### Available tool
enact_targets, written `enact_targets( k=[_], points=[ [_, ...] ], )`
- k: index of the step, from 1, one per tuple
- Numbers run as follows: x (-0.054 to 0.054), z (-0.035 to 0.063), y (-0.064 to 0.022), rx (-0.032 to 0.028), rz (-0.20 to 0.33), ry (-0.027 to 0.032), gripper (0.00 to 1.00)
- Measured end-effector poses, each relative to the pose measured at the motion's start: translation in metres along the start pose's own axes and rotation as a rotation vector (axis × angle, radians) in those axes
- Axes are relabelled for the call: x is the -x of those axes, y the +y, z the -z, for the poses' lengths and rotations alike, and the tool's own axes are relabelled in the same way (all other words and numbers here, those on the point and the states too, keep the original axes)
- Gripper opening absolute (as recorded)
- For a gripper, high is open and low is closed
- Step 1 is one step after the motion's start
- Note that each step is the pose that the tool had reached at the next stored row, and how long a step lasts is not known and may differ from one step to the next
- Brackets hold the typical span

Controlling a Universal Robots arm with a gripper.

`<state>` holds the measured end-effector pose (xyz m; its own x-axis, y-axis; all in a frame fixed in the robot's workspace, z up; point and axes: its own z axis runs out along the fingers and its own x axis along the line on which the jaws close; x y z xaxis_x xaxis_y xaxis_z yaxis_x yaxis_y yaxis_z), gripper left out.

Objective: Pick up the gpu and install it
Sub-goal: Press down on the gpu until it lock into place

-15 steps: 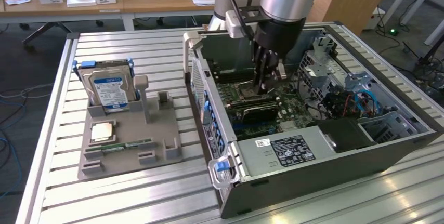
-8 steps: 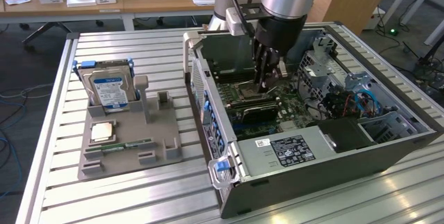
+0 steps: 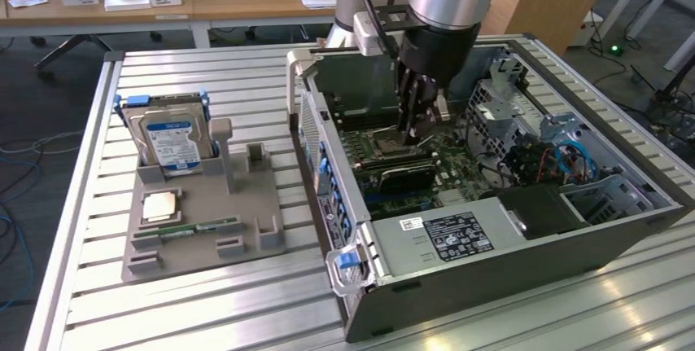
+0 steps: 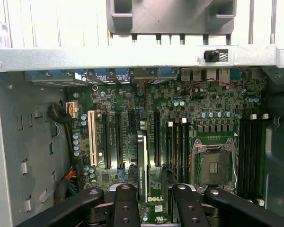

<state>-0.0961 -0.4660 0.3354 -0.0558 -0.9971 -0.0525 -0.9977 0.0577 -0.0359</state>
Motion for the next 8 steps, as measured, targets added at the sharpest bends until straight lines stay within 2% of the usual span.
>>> enact_targets(
  k=[2,4,5,7,8],
  points=[
    [0.0,0.0,0.0,0.0,0.0,0.0,0.33],
    [0.0,0.0,0.0,0.0,0.0,0.0,0.2],
    [0.0,0.0,0.0,0.0,0.0,0.0,0.2],
    [0.0,0.0,0.0,0.0,0.0,0.0,0.11],
    [0.0,0.0,0.0,0.0,0.0,0.0,0.11]
  ],
)
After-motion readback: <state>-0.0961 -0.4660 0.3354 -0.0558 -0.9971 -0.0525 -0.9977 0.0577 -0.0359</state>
